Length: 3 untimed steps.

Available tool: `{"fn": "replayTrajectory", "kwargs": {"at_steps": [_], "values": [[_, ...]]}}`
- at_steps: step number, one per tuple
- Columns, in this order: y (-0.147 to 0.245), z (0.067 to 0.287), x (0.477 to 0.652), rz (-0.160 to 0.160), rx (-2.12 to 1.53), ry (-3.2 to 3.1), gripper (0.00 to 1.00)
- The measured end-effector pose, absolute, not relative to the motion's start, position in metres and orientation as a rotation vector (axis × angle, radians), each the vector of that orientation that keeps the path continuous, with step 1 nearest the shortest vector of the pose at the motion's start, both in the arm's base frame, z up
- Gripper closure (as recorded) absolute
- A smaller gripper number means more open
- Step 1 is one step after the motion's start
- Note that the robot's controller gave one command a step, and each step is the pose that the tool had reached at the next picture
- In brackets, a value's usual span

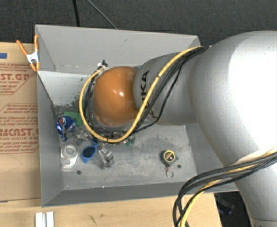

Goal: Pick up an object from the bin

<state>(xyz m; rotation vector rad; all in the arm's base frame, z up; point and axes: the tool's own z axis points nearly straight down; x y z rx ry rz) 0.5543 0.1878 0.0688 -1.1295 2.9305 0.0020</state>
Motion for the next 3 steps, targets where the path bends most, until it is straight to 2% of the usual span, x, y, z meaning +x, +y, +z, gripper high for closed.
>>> {"fn": "replayTrajectory", "kwargs": {"at_steps": [1,2,3], "values": [[0.189,0.069,0.554,0.005,-1.128,2.93,0.0],[0.189,0.069,0.555,0.006,-1.127,2.928,1.0],[0.191,0.084,0.555,0.003,-1.126,2.929,1.0]]}}
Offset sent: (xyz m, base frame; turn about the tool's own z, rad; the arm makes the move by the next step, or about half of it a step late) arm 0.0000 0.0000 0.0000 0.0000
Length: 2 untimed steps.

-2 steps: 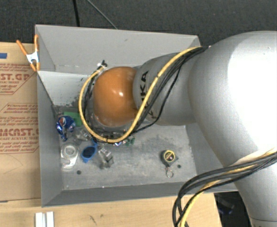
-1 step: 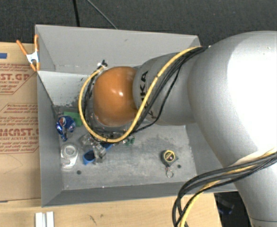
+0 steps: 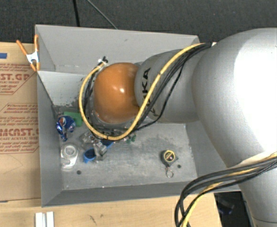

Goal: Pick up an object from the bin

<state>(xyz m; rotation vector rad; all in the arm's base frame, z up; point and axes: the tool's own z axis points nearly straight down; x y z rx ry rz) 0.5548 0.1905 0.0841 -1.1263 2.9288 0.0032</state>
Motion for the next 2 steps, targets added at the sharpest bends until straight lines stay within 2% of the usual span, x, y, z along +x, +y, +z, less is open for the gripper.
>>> {"fn": "replayTrajectory", "kwargs": {"at_steps": [1,2], "values": [[0.191,0.104,0.555,0.002,-1.125,2.928,1.0],[0.193,0.138,0.556,0.001,-1.124,2.928,1.0]]}}
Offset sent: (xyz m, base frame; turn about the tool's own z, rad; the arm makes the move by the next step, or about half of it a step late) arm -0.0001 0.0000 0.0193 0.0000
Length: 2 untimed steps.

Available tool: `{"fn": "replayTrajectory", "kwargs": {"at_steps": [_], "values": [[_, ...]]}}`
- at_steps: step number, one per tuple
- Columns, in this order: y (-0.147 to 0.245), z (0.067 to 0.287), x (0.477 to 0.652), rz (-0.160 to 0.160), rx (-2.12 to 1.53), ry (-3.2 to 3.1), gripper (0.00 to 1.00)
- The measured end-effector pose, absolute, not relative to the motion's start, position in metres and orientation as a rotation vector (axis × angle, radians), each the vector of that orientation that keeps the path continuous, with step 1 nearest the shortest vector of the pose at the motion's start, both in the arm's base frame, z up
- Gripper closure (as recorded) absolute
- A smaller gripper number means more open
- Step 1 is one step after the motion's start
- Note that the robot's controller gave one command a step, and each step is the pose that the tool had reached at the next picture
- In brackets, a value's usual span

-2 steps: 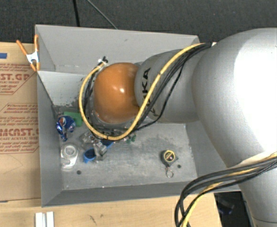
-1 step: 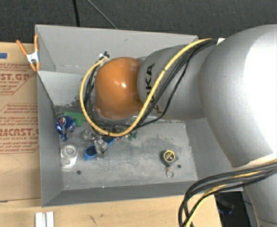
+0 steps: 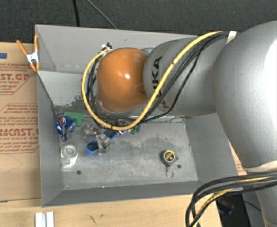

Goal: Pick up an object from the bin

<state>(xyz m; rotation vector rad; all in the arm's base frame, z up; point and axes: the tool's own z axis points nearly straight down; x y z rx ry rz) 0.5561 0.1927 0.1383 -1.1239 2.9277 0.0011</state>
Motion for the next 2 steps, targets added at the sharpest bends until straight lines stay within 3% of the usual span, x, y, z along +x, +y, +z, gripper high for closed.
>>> {"fn": "replayTrajectory", "kwargs": {"at_steps": [1,2], "values": [[0.194,0.144,0.557,0.001,-1.124,2.93,1.0],[0.195,0.186,0.558,0.001,-1.122,2.927,1.0]]}}
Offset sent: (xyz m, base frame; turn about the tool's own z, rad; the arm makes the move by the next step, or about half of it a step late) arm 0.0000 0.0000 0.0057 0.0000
